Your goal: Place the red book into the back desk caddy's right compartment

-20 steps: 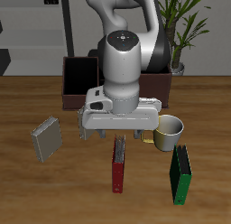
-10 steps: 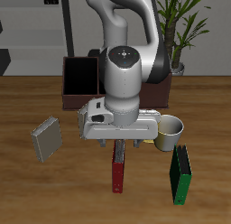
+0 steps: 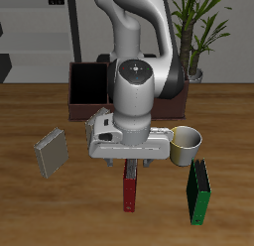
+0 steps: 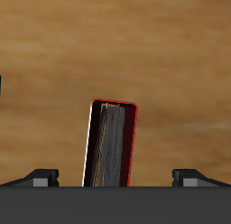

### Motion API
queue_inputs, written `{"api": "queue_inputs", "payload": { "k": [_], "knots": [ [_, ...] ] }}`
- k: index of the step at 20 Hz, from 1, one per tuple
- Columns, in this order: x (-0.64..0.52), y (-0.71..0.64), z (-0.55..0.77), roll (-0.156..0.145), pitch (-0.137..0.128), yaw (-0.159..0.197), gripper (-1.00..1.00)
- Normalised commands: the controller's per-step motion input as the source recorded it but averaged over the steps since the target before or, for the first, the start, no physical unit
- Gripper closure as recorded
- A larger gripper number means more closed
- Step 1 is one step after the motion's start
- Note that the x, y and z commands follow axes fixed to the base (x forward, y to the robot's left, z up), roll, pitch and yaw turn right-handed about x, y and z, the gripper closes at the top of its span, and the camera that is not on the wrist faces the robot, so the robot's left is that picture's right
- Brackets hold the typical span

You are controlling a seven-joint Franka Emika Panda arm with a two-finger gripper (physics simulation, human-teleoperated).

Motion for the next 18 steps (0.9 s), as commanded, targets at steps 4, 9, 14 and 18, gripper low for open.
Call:
{"api": "queue_inputs", "payload": {
  "k": [4,9,14,18],
  "knots": [
    [0.04,0.03,-0.06,-0.002,0.002,-0.015,-1.00],
    [0.07,0.02,-0.14,0.001,0.011,0.005,-1.00],
    [0.10,0.01,-0.20,-0.004,0.024,-0.008,-1.00],
    [0.07,0.05,-0.23,0.019,0.037,-0.012,-1.00]
  ]
}}
